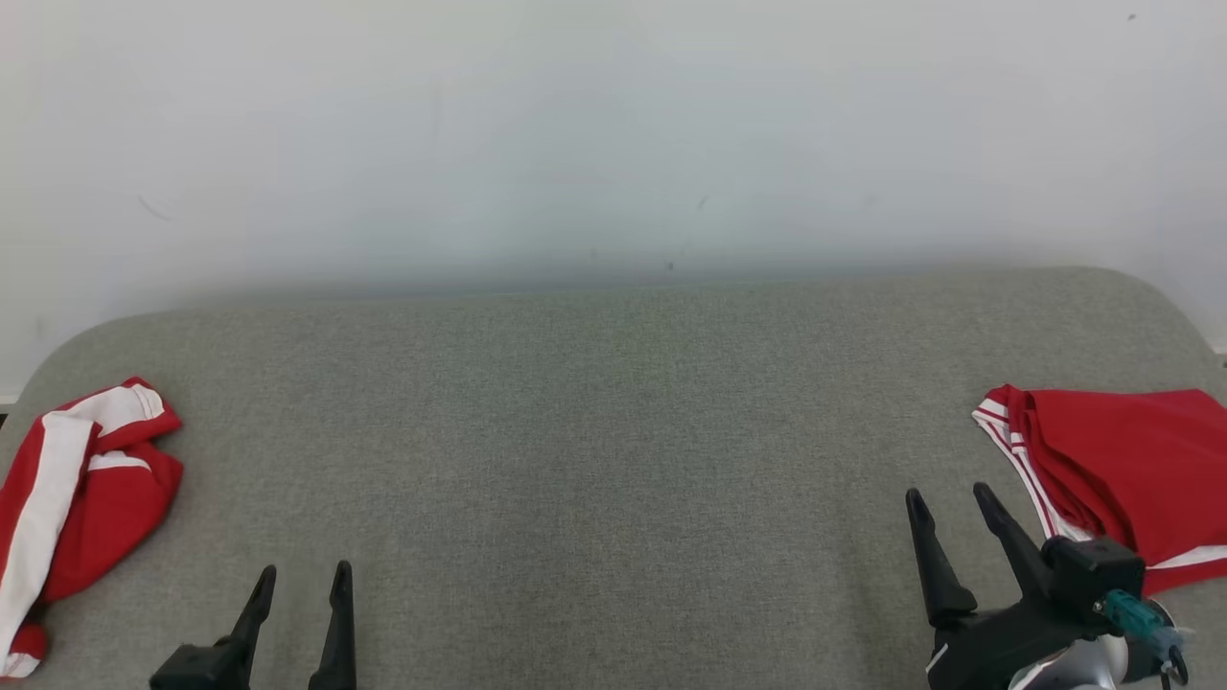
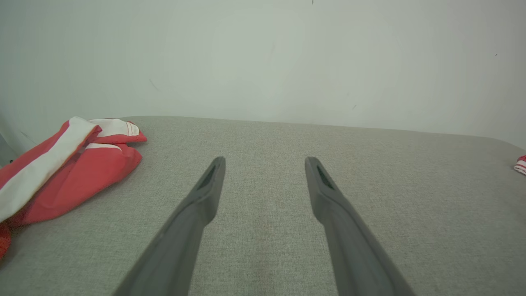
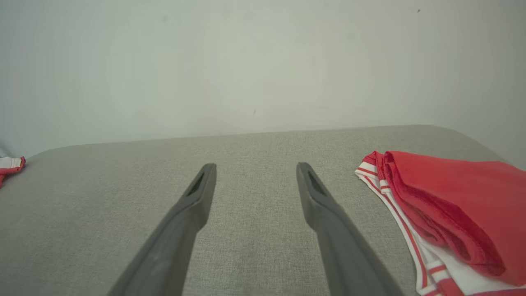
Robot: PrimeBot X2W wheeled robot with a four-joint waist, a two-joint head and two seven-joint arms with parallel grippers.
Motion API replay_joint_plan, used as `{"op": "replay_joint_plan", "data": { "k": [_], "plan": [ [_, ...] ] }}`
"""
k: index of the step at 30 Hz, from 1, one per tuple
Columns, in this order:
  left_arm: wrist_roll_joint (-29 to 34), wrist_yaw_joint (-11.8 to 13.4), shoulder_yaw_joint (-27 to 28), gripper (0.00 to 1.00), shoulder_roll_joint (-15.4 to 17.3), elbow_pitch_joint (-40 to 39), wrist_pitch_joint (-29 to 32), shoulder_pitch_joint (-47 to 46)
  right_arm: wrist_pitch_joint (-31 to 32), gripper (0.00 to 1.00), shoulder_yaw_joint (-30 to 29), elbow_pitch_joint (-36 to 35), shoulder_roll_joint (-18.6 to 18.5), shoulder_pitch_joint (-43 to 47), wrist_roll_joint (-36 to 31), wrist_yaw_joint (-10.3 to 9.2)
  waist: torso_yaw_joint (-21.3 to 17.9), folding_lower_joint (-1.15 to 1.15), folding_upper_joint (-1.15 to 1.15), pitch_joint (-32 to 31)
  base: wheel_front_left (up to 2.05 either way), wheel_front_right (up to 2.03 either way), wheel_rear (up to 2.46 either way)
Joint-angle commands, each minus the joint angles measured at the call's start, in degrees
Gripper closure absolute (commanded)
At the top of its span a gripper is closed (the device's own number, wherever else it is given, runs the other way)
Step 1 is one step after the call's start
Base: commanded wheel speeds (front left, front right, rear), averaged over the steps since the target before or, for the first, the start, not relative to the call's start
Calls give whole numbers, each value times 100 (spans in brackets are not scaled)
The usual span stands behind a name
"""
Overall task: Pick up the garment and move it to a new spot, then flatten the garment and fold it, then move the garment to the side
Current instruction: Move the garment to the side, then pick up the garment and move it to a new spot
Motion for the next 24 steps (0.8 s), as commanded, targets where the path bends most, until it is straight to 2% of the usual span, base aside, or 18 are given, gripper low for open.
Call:
{"op": "replay_joint_plan", "data": {
  "k": [1, 17, 24],
  "plan": [
    [28, 21, 40, 0, 44, 19, -24, 95, 38, 0, -11, -76, -4, 100, -78, -11, -29, 0, 0, 10, 0, 0, 0],
    [-418, 109, 309, 0, 126, -95, 227, 335, 308, 0, -277, -413, -4, 528, -7, -11, 20, 0, 0, -16, 0, 0, 0],
    [-435, 75, 174, 0, 177, -230, 467, 323, 398, 0, -272, -424, -4, 583, -8, -11, 62, 0, 0, 14, 0, 0, 0]
  ]
}}
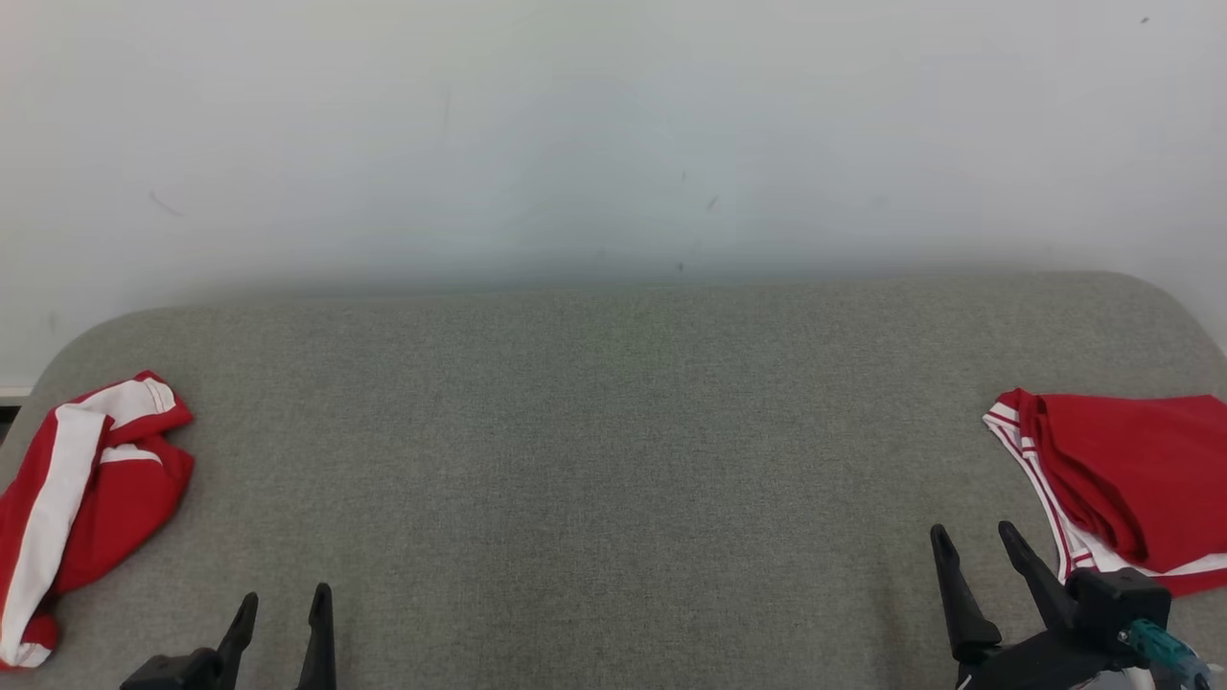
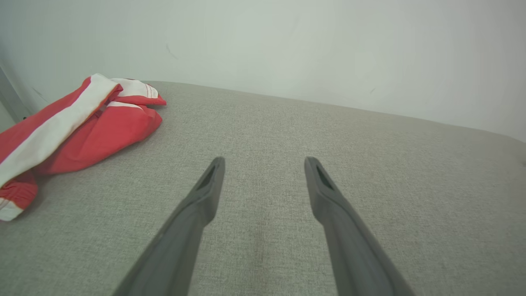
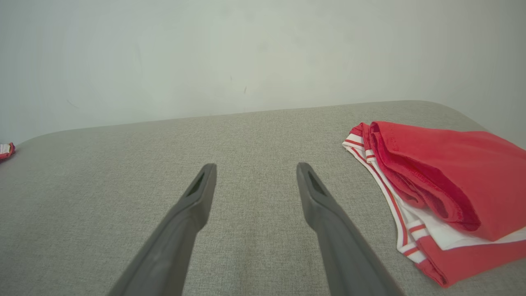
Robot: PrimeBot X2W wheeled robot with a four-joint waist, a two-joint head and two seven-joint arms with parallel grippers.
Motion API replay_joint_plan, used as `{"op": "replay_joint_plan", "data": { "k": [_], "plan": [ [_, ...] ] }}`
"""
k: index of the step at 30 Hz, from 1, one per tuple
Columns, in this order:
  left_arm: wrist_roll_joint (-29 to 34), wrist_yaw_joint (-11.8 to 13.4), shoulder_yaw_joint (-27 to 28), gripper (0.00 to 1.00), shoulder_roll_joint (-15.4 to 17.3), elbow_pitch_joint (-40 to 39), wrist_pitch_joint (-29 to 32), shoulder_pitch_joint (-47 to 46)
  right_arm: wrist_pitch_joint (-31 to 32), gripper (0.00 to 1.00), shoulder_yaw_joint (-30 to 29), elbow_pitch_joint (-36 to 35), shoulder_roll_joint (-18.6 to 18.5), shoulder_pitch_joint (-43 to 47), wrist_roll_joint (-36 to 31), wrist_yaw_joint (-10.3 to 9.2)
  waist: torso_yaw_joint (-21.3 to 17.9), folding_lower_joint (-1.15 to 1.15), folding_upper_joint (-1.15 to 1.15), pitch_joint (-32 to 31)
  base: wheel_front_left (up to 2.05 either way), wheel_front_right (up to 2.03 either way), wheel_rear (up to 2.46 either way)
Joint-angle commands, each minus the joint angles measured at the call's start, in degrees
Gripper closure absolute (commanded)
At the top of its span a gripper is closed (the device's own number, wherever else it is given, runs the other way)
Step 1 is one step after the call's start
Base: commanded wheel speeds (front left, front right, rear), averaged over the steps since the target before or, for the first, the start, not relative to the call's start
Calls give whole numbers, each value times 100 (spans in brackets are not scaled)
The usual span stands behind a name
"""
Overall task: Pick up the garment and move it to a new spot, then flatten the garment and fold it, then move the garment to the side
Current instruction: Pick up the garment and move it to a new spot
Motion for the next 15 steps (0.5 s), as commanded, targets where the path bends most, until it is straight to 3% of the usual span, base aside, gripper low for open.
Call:
{"op": "replay_joint_plan", "data": {
  "k": [1, 15],
  "plan": [
    [-8, 20, -5, 0, 33, -39, 3, 0, 18, 0, -10, -13, -8, 22, 8, -11, 0, 0, 0, 13, 0, 0, 0],
    [-35, 67, -42, 0, 62, -7, -42, -51, 41, 0, -20, -14, -7, 25, 17, -11, 68, 0, 0, 12, 0, 0, 0]
  ]
}}
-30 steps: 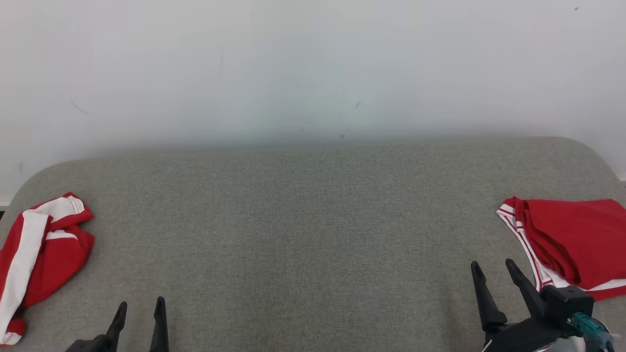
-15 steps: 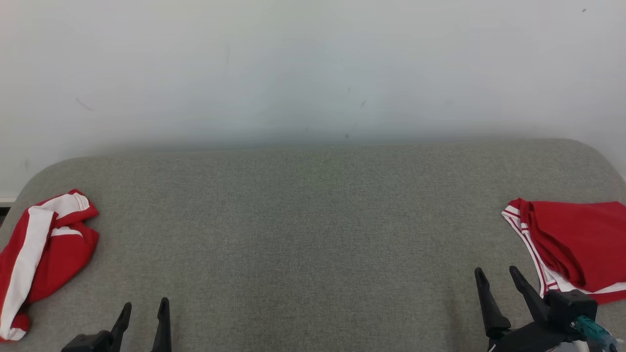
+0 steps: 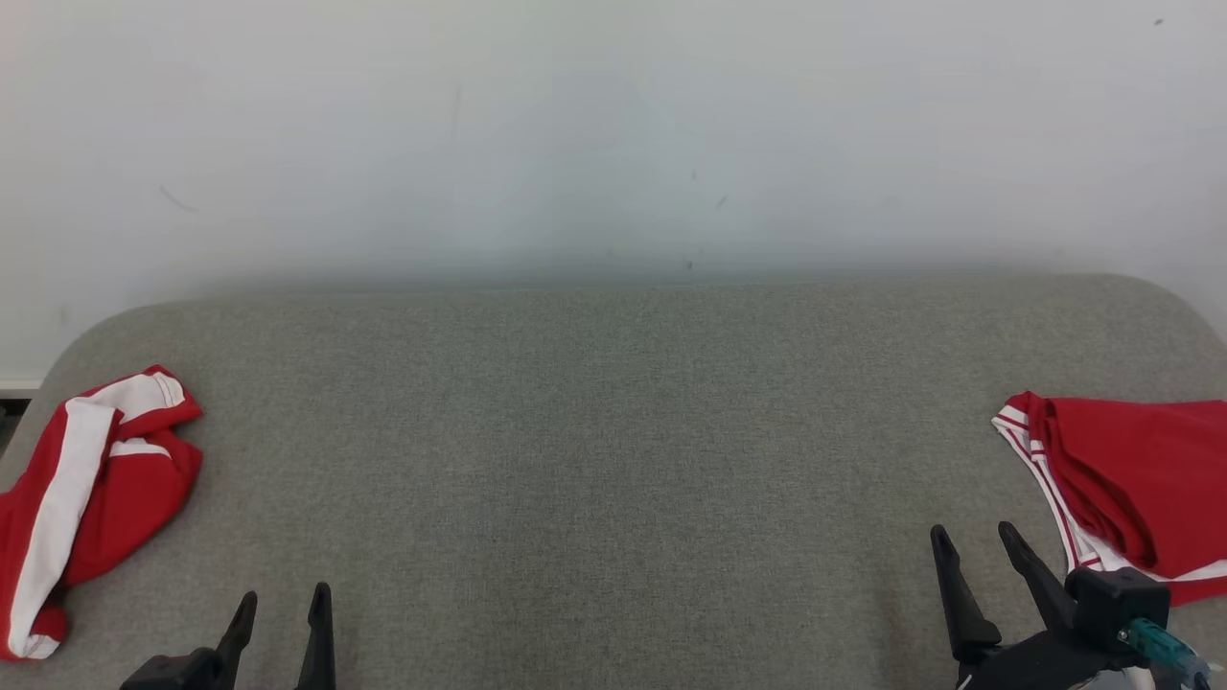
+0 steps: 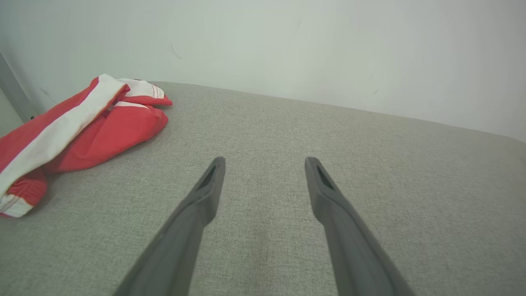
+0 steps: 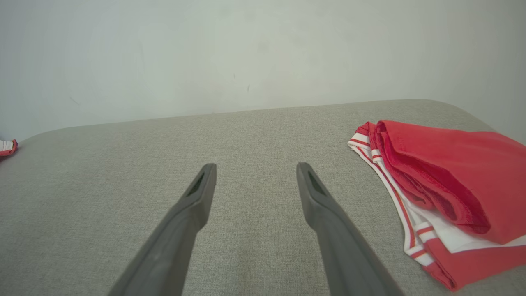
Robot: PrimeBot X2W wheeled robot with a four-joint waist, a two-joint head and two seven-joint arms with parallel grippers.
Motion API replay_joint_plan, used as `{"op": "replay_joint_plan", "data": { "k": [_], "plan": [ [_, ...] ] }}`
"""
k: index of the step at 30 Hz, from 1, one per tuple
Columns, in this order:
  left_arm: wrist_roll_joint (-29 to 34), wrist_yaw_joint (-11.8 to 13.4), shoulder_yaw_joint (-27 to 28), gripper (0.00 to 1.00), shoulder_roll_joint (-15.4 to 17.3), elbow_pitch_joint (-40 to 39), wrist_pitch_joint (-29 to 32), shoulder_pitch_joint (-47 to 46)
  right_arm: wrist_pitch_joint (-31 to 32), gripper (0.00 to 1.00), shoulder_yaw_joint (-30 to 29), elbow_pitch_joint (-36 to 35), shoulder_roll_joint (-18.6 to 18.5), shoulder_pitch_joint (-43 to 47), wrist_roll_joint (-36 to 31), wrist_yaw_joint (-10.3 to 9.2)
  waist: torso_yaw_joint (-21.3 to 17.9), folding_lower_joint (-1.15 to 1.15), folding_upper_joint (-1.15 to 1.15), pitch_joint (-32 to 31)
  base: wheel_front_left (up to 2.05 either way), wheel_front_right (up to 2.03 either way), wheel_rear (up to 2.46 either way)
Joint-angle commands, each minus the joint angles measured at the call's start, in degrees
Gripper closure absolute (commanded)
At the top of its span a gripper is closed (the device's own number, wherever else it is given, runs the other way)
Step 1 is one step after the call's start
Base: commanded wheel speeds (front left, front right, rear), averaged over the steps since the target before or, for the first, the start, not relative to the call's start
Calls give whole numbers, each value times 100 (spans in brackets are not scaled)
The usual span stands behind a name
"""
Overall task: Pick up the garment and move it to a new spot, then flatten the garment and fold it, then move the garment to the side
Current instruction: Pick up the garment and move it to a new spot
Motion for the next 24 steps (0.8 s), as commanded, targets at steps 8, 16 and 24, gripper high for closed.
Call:
{"op": "replay_joint_plan", "data": {
  "k": [8, 16, 24],
  "plan": [
    [-32, 29, -31, 0, 50, 49, 2, -91, 24, 0, -40, -59, -7, 63, -22, -11, 154, 0, 0, 24, 0, 0, 0],
    [-44, 38, -34, 0, 128, 14, 32, -105, -7, 0, 16, -24, -7, 97, 47, -11, 584, 0, 0, 2, 0, 0, 0],
    [-82, 76, -17, 0, 208, -62, 61, -63, -40, 0, 95, 26, -8, 104, 109, -11, 1206, 0, 0, -30, 0, 0, 0]
  ]
}}
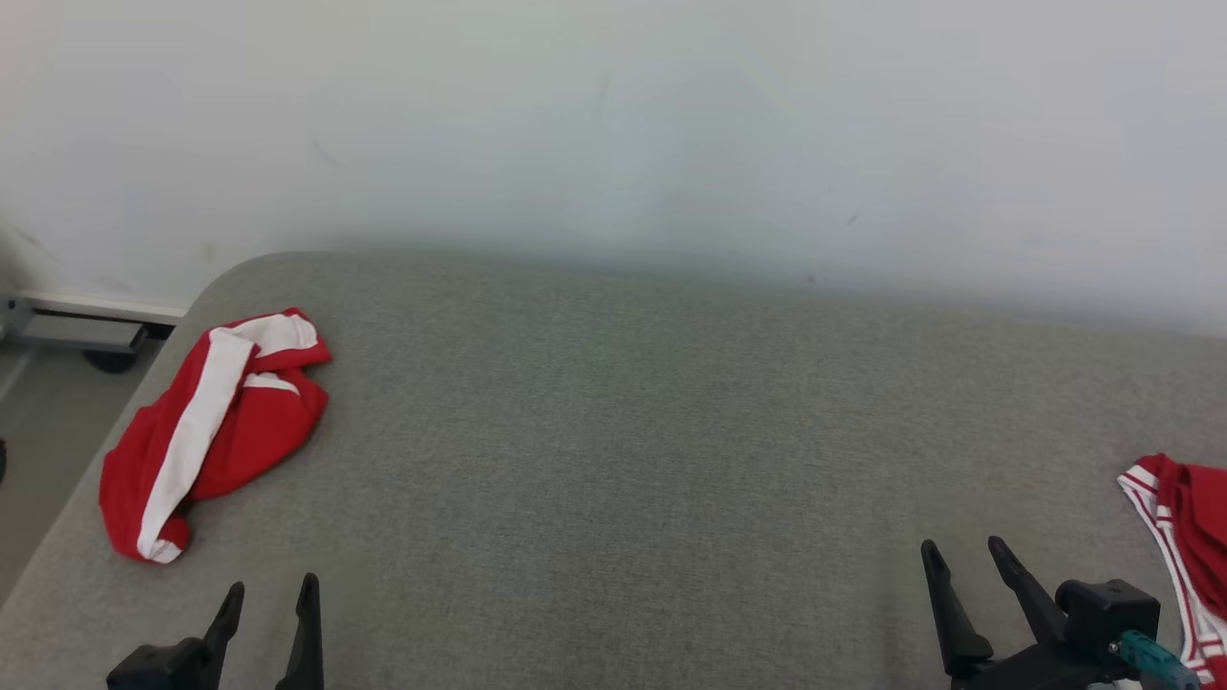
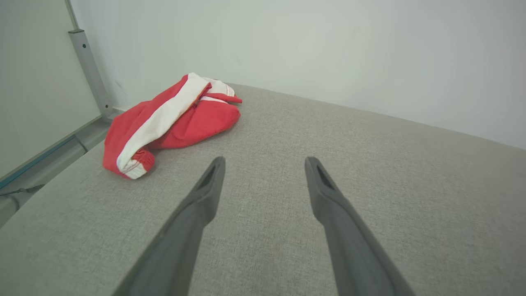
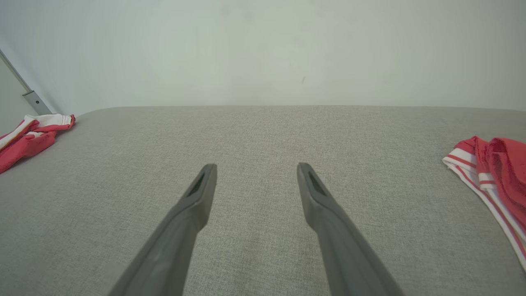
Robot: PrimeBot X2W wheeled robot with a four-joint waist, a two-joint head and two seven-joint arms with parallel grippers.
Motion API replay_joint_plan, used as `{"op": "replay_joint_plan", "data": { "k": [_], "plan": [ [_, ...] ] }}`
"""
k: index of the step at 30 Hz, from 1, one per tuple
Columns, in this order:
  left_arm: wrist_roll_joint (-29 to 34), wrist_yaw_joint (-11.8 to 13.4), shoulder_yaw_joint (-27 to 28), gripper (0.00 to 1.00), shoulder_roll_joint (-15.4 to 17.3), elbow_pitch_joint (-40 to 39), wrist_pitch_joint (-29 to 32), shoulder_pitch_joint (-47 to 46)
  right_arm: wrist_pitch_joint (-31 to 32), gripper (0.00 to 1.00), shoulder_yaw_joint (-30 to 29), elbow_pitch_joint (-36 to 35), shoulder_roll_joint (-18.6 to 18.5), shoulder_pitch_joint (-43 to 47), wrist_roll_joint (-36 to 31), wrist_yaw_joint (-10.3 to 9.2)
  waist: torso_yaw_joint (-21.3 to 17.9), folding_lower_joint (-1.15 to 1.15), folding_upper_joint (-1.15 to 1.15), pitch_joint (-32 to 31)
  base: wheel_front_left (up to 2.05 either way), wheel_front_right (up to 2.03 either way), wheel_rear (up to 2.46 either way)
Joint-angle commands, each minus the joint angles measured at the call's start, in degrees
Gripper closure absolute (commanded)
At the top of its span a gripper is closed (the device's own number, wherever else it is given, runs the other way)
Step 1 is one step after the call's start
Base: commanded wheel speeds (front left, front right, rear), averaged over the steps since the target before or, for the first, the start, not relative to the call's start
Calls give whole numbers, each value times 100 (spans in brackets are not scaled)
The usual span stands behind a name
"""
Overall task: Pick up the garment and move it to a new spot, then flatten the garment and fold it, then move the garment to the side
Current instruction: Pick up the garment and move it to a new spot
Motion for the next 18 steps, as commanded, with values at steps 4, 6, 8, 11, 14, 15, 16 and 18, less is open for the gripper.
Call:
{"op": "replay_joint_plan", "data": {
  "k": [4, 6, 8, 11, 14, 15, 16, 18],
  "plan": [
    [-69, 27, 23, 0, 71, -63, 19, 35, -38, 0, 39, 46, -9, -2, 33, -11, 590, 0, 0, -41, 0, 0, 0],
    [-72, 35, 13, 0, 77, -88, 25, 40, -33, 0, 50, 48, -9, 12, 39, -11, 731, 0, 0, -53, 0, 0, 0],
    [-65, 54, 0, 0, 86, -119, 33, 51, -20, 0, 65, 58, -9, 25, 40, -12, 870, 0, 0, -61, 0, 0, 0],
    [-79, 83, 4, 0, 107, -173, 67, 83, -29, 0, 104, 65, -9, 30, 54, -12, 1058, 0, 0, -60, 0, 0, 0],
    [-86, 120, 16, 0, 137, -240, 82, 101, -35, 0, 141, 90, -9, 24, 76, -12, 1239, 0, 0, -59, 0, 0, 0],
    [-88, 128, 19, 0, 151, -258, 80, 95, -41, 0, 143, 97, -9, 22, 82, -12, 1298, 0, 0, -58, 0, 0, 0],
    [-93, 134, 28, 0, 162, -276, 87, 92, -45, 0, 159, 105, -9, 17, 78, -12, 1349, 0, 0, -58, 0, 0, 0],
    [-94, 128, 17, 0, 178, -306, 105, 94, -53, 0, 175, 124, -9, 12, 105, -12, 1454, 0, 0, -57, 0, 0, 0]
  ]
}}
